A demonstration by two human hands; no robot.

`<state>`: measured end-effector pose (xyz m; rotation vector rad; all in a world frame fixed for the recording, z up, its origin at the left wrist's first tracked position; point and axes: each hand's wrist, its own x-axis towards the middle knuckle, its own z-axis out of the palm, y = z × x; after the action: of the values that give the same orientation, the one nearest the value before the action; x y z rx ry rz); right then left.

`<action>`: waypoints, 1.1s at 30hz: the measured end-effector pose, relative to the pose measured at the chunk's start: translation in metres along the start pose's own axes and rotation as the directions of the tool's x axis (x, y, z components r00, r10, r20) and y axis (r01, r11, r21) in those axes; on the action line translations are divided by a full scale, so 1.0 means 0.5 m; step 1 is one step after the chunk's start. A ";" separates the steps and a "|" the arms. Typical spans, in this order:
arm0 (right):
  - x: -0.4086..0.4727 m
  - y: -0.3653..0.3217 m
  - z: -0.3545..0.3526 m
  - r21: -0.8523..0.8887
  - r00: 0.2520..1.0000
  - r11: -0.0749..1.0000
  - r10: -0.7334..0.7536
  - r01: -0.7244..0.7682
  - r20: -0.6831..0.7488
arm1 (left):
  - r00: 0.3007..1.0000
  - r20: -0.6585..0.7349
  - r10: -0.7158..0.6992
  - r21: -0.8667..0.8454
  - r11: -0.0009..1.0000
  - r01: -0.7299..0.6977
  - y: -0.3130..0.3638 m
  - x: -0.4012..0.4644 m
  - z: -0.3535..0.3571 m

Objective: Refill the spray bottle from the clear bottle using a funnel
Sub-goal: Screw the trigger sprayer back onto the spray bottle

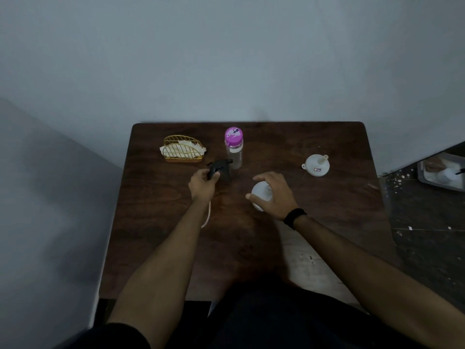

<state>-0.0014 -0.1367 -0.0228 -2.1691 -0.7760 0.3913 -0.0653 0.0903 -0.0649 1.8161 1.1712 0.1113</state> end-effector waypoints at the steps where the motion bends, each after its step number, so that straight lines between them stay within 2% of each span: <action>1: 0.002 -0.014 0.004 -0.023 1.000 1.000 -0.017 0.016 -0.015 | 0.999 -0.009 -0.035 -0.149 0.988 0.033 0.011 -0.007 -0.010; 2: 0.002 -0.031 0.007 -0.038 0.999 0.999 -0.037 0.036 -0.019 | 0.997 -0.002 -0.071 -0.330 0.942 0.067 0.022 -0.014 -0.021; 4: 0.004 -0.060 0.018 -0.124 0.996 0.989 -0.086 0.085 -0.007 | 0.995 0.040 -0.096 -0.612 0.785 0.100 0.049 -0.036 -0.039; 6: 0.002 -0.084 0.030 -0.281 0.991 0.951 -0.133 0.132 0.016 | 0.995 0.059 -0.081 -0.732 0.674 0.098 0.073 -0.063 -0.058; 7: 0.000 -0.096 0.033 -0.288 0.992 0.949 -0.119 0.126 0.041 | 0.996 0.062 -0.061 -0.764 0.639 0.086 0.084 -0.076 -0.067; 10: -0.005 -0.116 0.037 -0.086 0.988 0.996 -0.013 0.026 0.151 | 0.998 0.060 -0.004 -0.840 0.539 0.052 0.115 -0.104 -0.081; 12: -0.013 -0.121 0.034 0.014 0.991 1.000 0.003 -0.005 0.134 | 0.999 0.044 0.029 -0.875 0.484 0.025 0.139 -0.126 -0.083; 14: -0.019 -0.119 0.029 0.091 0.994 0.995 0.028 -0.037 0.103 | 0.997 0.044 0.065 -0.885 0.466 0.009 0.163 -0.139 -0.078; 17: -0.019 -0.114 0.006 0.130 0.999 0.991 0.026 -0.029 0.027 | 0.986 0.115 0.122 -0.892 0.450 0.048 0.199 -0.151 -0.073; 24: -0.006 -0.073 -0.093 0.297 0.982 0.955 0.066 -0.011 -0.177 | 0.913 0.257 0.317 -0.851 0.523 0.058 0.315 -0.176 -0.059; 28: -0.010 -0.051 -0.117 0.275 0.977 0.961 0.043 0.017 -0.210 | 0.878 0.296 0.377 -0.820 0.572 0.031 0.348 -0.195 -0.035; 33: -0.017 -0.028 -0.112 0.236 0.971 0.972 0.045 0.013 -0.237 | 0.864 0.322 0.387 -0.794 0.608 0.023 0.343 -0.197 -0.018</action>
<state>0.0144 -0.1673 0.0243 -1.9551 -0.5471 0.2106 -0.0088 0.0047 0.1044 1.0586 0.4308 0.2482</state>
